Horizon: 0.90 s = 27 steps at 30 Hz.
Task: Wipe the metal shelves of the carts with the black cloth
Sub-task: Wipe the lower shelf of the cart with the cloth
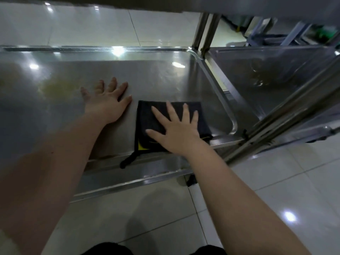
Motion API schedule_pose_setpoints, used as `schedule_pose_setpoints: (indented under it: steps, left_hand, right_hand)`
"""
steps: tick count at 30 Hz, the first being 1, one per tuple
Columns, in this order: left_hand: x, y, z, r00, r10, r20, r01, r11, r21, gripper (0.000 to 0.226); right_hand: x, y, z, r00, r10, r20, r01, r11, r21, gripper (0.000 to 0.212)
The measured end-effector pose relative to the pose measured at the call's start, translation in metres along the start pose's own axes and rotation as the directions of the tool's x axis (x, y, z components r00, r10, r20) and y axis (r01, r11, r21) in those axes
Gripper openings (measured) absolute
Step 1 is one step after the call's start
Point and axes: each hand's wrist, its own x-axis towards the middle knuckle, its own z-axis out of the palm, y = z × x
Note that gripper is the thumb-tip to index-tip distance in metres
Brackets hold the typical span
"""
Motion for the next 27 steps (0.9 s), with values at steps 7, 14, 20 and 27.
schedule_pose_setpoints:
  steps: [7, 14, 20, 27]
  left_hand:
    - [-0.003, 0.004, 0.000, 1.000, -0.001, 0.009, 0.001, 1.000, -0.017, 0.060]
    - [-0.009, 0.002, -0.004, 1.000, 0.020, -0.011, -0.021, 0.993, -0.115, 0.059]
    - [-0.045, -0.082, -0.013, 0.993, -0.099, 0.063, 0.099, 0.995, -0.002, 0.056]
    - [-0.072, -0.143, -0.009, 0.986, -0.166, 0.031, 0.166, 0.986, 0.022, 0.059]
  right_hand:
    - [-0.010, 0.058, -0.011, 0.997, 0.076, 0.001, -0.076, 0.991, 0.110, 0.075]
    - [-0.016, 0.104, -0.013, 0.985, 0.174, 0.015, -0.174, 0.981, 0.090, 0.074]
    - [-0.016, 0.105, -0.017, 0.984, 0.171, 0.045, -0.174, 0.983, 0.064, 0.079]
    - [-0.012, 0.100, -0.019, 0.978, 0.196, 0.071, -0.200, 0.978, 0.062, 0.081]
